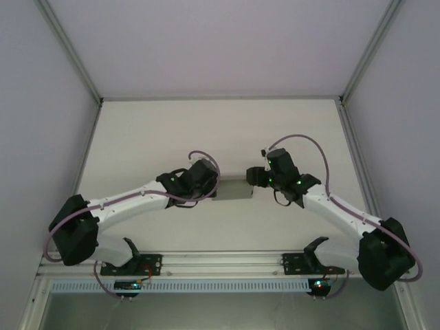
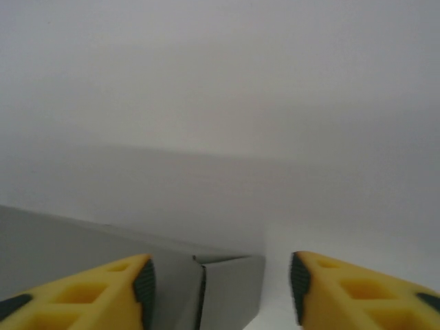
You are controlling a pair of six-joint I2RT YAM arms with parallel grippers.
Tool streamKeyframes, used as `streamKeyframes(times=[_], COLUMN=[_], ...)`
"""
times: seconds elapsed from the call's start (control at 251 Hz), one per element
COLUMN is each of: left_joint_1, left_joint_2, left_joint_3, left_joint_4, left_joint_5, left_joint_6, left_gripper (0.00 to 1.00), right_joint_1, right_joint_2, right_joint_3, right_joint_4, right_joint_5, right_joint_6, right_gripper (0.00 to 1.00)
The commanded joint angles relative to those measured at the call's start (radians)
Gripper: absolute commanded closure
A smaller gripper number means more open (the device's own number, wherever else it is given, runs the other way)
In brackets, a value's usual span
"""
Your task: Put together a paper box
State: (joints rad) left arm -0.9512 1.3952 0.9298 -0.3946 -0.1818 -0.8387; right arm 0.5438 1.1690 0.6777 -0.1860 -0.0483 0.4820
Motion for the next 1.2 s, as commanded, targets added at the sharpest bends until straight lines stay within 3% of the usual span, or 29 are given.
streamKeyframes(times=[0.0,0.14,0.267,0.367,0.435,0.543,0.73,0.834,0.954,1.078,1.197], left_joint_1=[-0.008,0.0,0.01,0.013,0.029,0.12,0.277,0.308,0.317,0.328,0.332], left_joint_2=[0.039,0.025,0.011,-0.002,-0.022,-0.036,0.023,0.045,0.061,0.096,0.111], left_joint_3=[-0.008,0.061,0.149,0.21,0.222,0.188,0.077,0.014,-0.088,-0.205,-0.285], left_joint_4=[-0.225,-0.239,-0.286,-0.338,-0.336,-0.278,-0.04,0.063,0.175,0.293,0.358], left_joint_5=[0.039,0.1,0.231,0.267,0.276,0.33,0.525,0.609,0.653,0.691,0.699], left_joint_6=[0.048,0.141,0.222,0.244,0.238,0.202,0.158,0.138,0.091,0.025,-0.018], left_gripper=[0.9,0.68,0.36,0.22,0.0,0.0,0.01,0.18,0.29,0.51,0.66], right_joint_1=[-0.011,-0.011,-0.012,-0.004,0.001,0.005,0.017,0.025,0.032,0.034,0.032], right_joint_2=[-0.009,-0.001,0.018,0.03,0.03,0.017,0.015,0.011,0.021,0.035,0.026], right_joint_3=[-0.088,-0.168,-0.185,-0.182,-0.186,-0.2,-0.235,-0.243,-0.252,-0.252,-0.206], right_joint_4=[0.03,0.094,0.088,0.076,0.06,0.064,0.129,0.142,0.144,0.124,0.043], right_joint_5=[-0.062,-0.048,-0.022,-0.006,0.015,0.038,0.036,0.023,0.018,-0.003,-0.101], right_joint_6=[0.082,0.125,0.124,0.115,0.105,0.062,-0.013,-0.025,-0.029,-0.018,0.033], right_gripper=[0.49,0.54,0.57,0.57,0.58,0.59,0.6,0.61,0.6,0.6,0.51])
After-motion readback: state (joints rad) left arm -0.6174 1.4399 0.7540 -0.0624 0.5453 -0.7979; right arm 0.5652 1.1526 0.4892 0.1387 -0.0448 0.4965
